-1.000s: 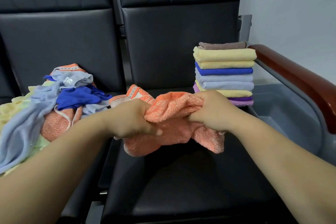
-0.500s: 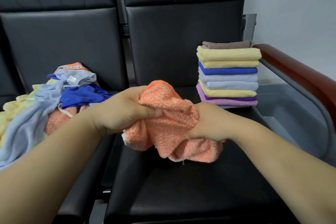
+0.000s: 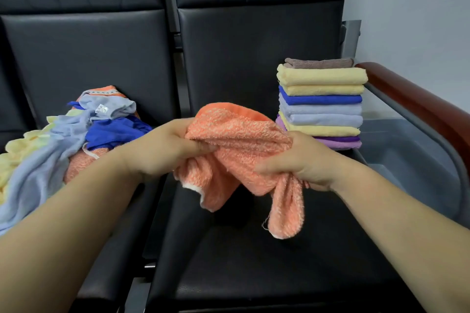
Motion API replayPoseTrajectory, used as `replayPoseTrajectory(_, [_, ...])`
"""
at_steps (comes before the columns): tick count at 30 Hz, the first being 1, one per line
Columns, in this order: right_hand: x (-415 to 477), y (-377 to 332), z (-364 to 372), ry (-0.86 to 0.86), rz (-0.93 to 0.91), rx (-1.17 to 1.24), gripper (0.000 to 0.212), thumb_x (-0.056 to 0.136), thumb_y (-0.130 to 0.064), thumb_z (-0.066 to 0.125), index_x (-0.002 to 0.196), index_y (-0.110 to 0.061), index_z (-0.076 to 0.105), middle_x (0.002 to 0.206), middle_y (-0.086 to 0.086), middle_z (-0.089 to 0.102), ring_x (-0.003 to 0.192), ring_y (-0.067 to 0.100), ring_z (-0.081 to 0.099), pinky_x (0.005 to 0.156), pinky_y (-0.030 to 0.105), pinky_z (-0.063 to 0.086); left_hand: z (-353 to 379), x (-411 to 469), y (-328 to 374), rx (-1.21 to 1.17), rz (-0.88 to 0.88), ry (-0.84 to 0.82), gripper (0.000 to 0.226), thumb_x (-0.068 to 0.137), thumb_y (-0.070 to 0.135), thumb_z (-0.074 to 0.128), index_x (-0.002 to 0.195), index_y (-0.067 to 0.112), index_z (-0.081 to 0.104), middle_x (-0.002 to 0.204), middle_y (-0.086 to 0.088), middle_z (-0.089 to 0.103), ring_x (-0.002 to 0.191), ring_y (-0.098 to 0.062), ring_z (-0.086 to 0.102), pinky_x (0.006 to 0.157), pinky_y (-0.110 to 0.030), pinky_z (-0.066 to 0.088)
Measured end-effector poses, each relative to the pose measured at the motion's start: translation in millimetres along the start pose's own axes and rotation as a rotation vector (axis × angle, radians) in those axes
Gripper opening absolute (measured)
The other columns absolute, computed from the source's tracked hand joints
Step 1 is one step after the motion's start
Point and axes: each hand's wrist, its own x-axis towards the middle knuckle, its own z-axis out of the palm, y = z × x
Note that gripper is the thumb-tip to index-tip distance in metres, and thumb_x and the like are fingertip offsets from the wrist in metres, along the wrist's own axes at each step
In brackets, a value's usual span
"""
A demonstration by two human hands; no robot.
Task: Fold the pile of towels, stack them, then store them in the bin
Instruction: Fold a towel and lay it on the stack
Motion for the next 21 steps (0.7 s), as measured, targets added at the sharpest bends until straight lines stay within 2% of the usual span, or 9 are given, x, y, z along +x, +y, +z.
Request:
replayPoseTrajectory(3, [-0.9,0.2,1.8,-0.006,0.073,-0.443,0.050,0.073,-0.026,0.093,0.116,-0.033,0.069,0.108,-0.011,0.076,0.102,0.005,0.072,0.093,0.032,0.058,6.2,1.6,1.8,-0.183,0.042,0.059,0.033,0.086,0.017,0.066,0.118,0.010,0.067,0.114,-0.014,0.075,0.109,-0.029,0.071,0.092,-0.042,0.059])
replayPoseTrajectory(6, [2.8,2.6,3.9,0.125,0.076,-0.627,0.031,0.074,-0.033,0.090,0.098,-0.032,0.070,0.091,-0.013,0.075,0.085,0.004,0.071,0.082,0.029,0.058,14.4,3.3,5.1,-0.280,0.041,0.044,0.035,0.084,0.007,0.076,0.117,0.011,0.067,0.111,-0.012,0.075,0.104,-0.028,0.072,0.089,-0.041,0.060])
replayPoseTrajectory(8, [5.0,4.3,-0.1,0.198,0.060,-0.606,0.017,0.079,-0.027,0.085,0.086,-0.020,0.071,0.081,-0.006,0.075,0.078,0.012,0.072,0.079,0.036,0.060,15.8,3.0,7.3,-0.032,0.055,-0.006,0.043,0.079,0.007,0.082,0.118,0.013,0.067,0.112,-0.005,0.076,0.107,-0.021,0.072,0.091,-0.033,0.058])
replayPoseTrajectory(10, [7.8,4.9,-4.5,0.245,0.030,-0.620,0.018,0.081,-0.027,0.082,0.085,-0.011,0.073,0.082,0.002,0.076,0.081,0.020,0.073,0.083,0.045,0.061,14.1,4.4,7.1,0.450,0.017,-0.051,0.046,0.071,0.021,0.092,0.112,0.024,0.070,0.106,0.010,0.077,0.100,-0.005,0.071,0.090,-0.026,0.055])
replayPoseTrajectory(11, [8.6,5.8,-6.1,0.260,0.022,-0.602,0.019,0.082,-0.028,0.080,0.086,-0.011,0.073,0.084,0.003,0.076,0.084,0.021,0.073,0.085,0.048,0.060,12.6,5.8,5.0,0.648,-0.018,-0.061,0.045,0.067,0.032,0.095,0.106,0.027,0.071,0.101,0.013,0.076,0.095,-0.002,0.070,0.088,-0.028,0.055])
replayPoseTrajectory(13, [9.1,7.3,-6.3,0.252,0.008,-0.467,0.016,0.084,-0.029,0.079,0.096,-0.018,0.077,0.094,0.000,0.078,0.093,0.018,0.074,0.091,0.049,0.060,9.7,7.1,3.3,0.761,-0.058,-0.040,0.041,0.063,0.050,0.087,0.094,0.026,0.073,0.091,0.011,0.075,0.087,-0.003,0.069,0.087,-0.035,0.054])
replayPoseTrajectory(15, [9.2,6.9,-4.2,0.223,-0.039,-0.299,0.022,0.085,-0.028,0.078,0.107,-0.026,0.077,0.106,-0.002,0.078,0.104,0.017,0.074,0.098,0.052,0.057,5.3,6.7,2.5,0.579,-0.042,-0.007,0.030,0.072,0.044,0.086,0.092,0.024,0.075,0.091,0.007,0.078,0.088,-0.006,0.072,0.085,-0.035,0.055])
replayPoseTrajectory(18, [5.4,0.1,-2.8,0.134,-0.101,-0.081,0.035,0.087,-0.016,0.082,0.121,-0.021,0.072,0.116,0.004,0.077,0.110,0.023,0.073,0.100,0.051,0.057,-0.2,2.6,4.1,0.138,0.021,-0.032,0.024,0.087,0.016,0.079,0.110,0.013,0.074,0.109,-0.003,0.078,0.106,-0.016,0.072,0.091,-0.030,0.057])
replayPoseTrajectory(21, [-3.2,-7.8,-1.4,-0.021,-0.027,-0.191,0.044,0.080,-0.013,0.088,0.120,-0.020,0.071,0.112,-0.001,0.078,0.106,0.016,0.075,0.095,0.037,0.059,-0.3,2.9,4.6,-0.164,0.101,0.029,0.027,0.085,0.012,0.069,0.112,0.010,0.072,0.115,-0.011,0.075,0.111,-0.026,0.071,0.092,-0.036,0.058])
